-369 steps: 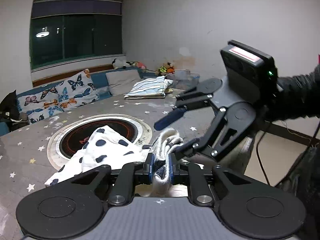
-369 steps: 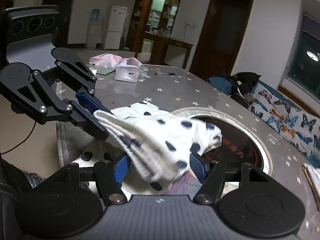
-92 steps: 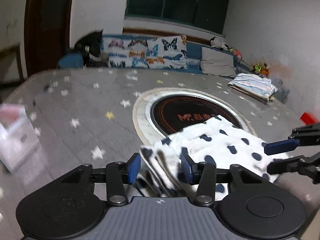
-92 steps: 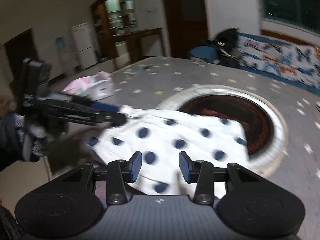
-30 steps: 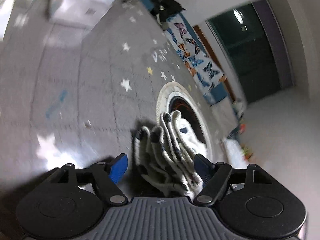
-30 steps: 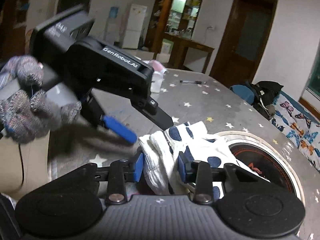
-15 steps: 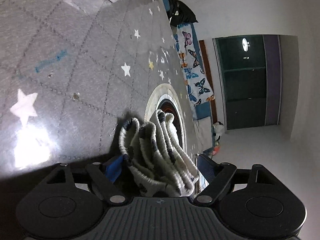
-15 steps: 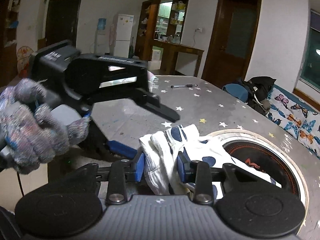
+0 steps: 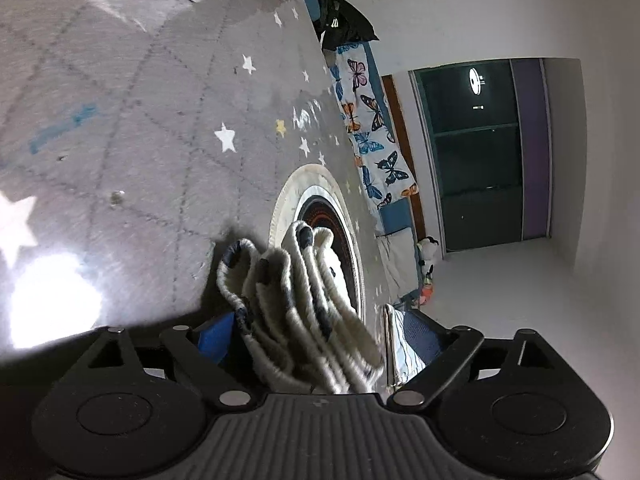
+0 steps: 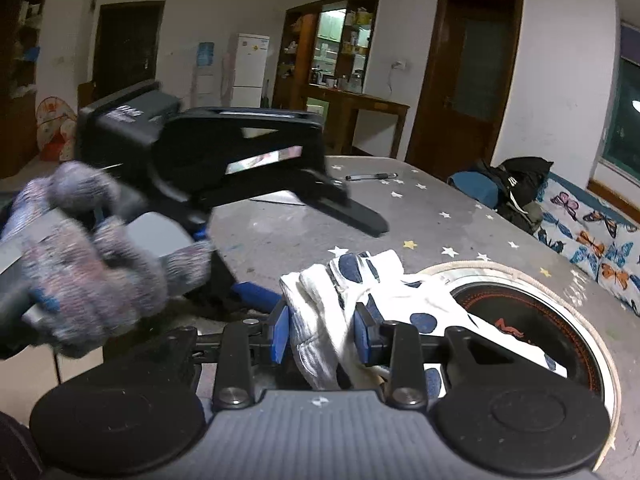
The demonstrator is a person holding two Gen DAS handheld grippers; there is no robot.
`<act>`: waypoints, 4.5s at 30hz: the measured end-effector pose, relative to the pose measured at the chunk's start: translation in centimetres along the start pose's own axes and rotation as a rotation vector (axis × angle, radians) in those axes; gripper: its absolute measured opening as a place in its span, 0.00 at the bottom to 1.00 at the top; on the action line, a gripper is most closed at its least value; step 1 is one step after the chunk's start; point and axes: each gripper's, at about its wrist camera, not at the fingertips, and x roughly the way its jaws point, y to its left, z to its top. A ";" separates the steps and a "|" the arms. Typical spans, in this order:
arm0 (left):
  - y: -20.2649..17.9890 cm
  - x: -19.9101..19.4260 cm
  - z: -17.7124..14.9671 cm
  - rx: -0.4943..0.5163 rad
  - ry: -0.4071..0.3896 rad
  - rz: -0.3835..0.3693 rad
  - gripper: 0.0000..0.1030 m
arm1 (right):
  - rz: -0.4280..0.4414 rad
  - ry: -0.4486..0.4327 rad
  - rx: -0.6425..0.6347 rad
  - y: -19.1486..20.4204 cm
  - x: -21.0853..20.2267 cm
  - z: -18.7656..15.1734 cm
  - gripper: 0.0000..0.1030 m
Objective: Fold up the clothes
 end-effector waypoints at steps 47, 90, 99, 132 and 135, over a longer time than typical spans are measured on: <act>-1.2 3.0 0.9 0.277 0.027 0.185 0.31 | -0.296 0.123 0.654 -17.2 -1.7 -9.1 0.35; -17.3 27.5 -10.1 0.701 0.343 0.129 0.30 | -0.761 0.056 0.761 -32.4 -15.5 -15.4 0.05; -17.5 26.8 -9.4 0.770 0.292 0.164 0.44 | -0.796 0.113 0.812 -34.2 -14.2 -18.3 0.12; -20.7 30.4 -13.0 1.005 0.317 0.100 0.28 | -0.603 0.121 0.810 -35.3 -11.3 -15.9 0.52; -20.8 28.7 -13.9 1.028 0.322 0.078 0.28 | -0.583 0.098 0.814 -33.2 -13.0 -16.0 0.52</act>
